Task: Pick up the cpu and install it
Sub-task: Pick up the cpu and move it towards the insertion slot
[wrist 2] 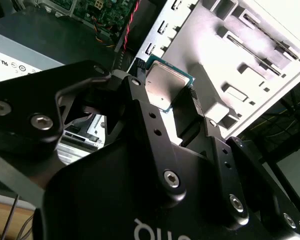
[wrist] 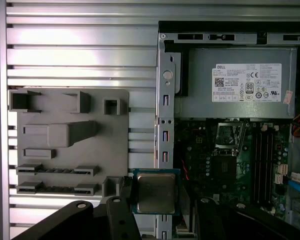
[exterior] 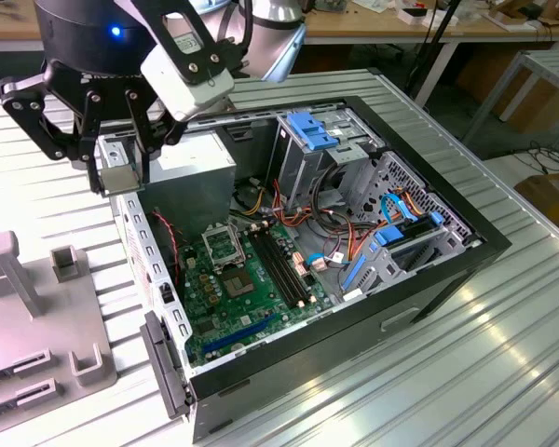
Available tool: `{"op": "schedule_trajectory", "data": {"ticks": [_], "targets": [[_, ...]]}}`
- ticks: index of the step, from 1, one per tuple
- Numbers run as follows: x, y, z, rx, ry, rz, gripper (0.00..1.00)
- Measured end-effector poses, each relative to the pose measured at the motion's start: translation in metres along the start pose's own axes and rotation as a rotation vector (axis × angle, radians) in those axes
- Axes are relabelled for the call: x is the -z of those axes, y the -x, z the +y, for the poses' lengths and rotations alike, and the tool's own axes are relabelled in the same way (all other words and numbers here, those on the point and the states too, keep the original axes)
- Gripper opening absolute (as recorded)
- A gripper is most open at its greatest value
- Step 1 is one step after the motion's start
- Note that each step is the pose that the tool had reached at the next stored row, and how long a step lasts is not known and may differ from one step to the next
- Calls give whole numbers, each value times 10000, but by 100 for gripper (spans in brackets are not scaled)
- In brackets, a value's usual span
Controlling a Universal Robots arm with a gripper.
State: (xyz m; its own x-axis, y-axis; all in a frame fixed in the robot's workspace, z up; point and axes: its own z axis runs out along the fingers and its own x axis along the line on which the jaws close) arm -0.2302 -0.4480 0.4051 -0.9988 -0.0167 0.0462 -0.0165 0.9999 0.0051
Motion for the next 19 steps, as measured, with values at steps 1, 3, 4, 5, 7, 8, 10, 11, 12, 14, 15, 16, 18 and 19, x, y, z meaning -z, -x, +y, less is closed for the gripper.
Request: {"op": "schedule_trajectory", "data": {"ticks": [1, 3, 4, 5, 7, 8, 10, 11, 12, 14, 15, 16, 18, 19], "targets": [[1, 12, 0, -1, 0, 0, 47], [2, 33, 0, 0, -1, 0, 47], [2, 34, -1, -2, -1, 0, 47], [2, 34, 0, -3, 0, 0, 47], [2, 37, 0, -1, 0, 0, 47], [2, 38, -1, -1, 0, -1, 47], [2, 54, -1, 1, 0, 0, 47], [3, 61, -1, -1, -1, 0, 47], [3, 74, -1, -1, 0, 0, 47], [4, 100, -1, -1, -1, 0, 47], [4, 120, -2, -1, 0, 0, 47], [5, 135, -2, 0, -1, 0, 47], [5, 166, -3, -1, -1, 0, 47], [6, 182, -3, 0, 0, 0, 47]]}}
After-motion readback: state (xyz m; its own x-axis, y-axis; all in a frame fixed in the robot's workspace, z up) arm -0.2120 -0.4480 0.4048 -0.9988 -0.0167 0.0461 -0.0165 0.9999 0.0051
